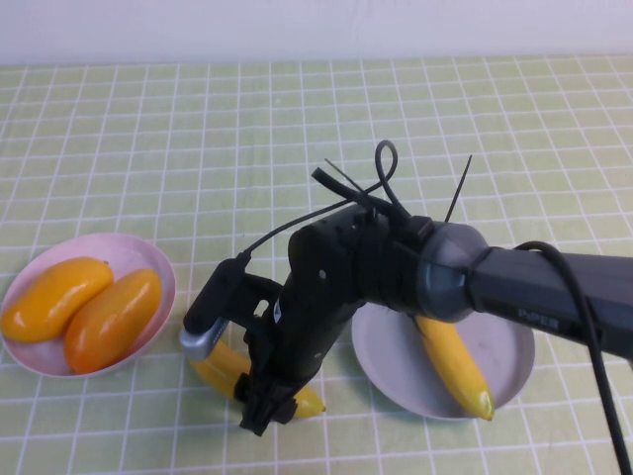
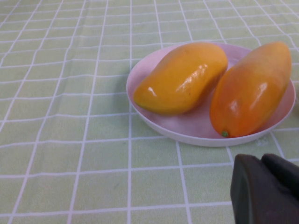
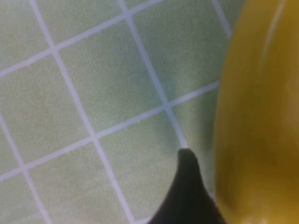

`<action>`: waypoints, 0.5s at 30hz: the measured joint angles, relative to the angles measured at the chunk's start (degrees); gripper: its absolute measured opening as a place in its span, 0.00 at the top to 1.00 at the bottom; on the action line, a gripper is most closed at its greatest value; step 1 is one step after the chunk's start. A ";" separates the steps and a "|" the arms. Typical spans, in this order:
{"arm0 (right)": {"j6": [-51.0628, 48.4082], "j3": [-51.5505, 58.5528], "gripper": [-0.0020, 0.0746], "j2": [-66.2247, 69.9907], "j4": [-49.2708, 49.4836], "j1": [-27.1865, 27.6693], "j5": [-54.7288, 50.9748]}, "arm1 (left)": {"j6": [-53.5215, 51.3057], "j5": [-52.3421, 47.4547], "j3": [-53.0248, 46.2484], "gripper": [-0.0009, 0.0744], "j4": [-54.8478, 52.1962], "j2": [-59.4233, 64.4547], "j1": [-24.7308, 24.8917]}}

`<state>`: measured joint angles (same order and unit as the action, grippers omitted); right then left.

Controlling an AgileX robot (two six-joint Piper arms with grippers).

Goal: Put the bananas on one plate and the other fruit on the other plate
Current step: Put another type of fruit in the right plate

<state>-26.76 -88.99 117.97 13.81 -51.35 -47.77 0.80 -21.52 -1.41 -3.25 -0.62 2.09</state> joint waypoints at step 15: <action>1.39 -1.22 0.57 1.10 -1.27 0.00 -1.36 | 0.00 0.00 0.00 0.98 0.00 0.00 0.00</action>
<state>-25.37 -90.21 119.07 12.53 -51.35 -49.13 0.80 -21.52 -1.41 -3.25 -0.62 2.09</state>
